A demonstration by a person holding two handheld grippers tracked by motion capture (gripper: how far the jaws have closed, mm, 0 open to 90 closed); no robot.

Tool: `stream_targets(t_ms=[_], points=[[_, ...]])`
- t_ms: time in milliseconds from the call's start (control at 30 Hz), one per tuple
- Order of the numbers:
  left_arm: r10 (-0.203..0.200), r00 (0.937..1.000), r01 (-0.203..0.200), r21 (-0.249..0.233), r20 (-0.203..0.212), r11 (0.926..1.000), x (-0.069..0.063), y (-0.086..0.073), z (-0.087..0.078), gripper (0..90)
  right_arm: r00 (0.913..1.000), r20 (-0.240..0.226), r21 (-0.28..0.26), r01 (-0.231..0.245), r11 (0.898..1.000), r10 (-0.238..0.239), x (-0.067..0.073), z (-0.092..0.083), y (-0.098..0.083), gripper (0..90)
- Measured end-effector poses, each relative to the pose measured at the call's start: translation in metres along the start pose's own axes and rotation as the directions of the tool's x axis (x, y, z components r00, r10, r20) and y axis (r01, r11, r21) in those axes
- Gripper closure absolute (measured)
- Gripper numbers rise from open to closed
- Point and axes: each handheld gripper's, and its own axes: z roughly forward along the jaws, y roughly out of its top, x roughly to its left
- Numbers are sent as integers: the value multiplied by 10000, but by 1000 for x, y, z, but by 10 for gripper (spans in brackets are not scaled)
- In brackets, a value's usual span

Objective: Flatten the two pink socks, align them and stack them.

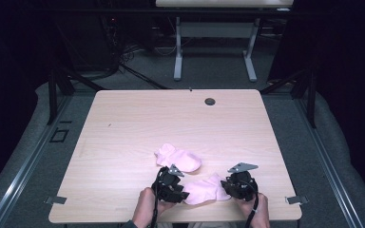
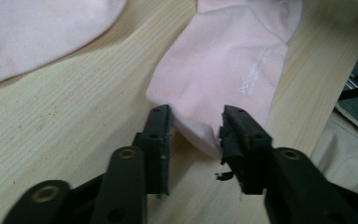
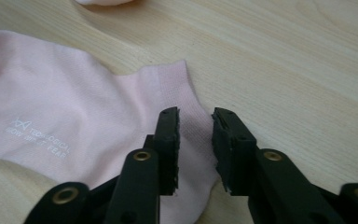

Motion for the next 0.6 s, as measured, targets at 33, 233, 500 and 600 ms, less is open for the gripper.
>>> stream_targets(t_ms=[33,233,500,600], points=[[-24,10000,24,26,-46,10000,1,-1,0,693,10000,-80,-27,-50,10000,50,0,0,-1,734],[3,9999,-2,136,-105,9999,4,-7,2,857,9989,-427,-106,-213,9997,208,5,1,-4,864],[-21,9992,20,-25,-409,10000,7,-18,-8,886,9975,-696,-125,-109,9999,100,12,-2,-9,899],[-60,9992,60,-6,-394,10000,11,-23,-12,886,9974,-716,-84,-107,9999,101,11,-2,-10,899]])
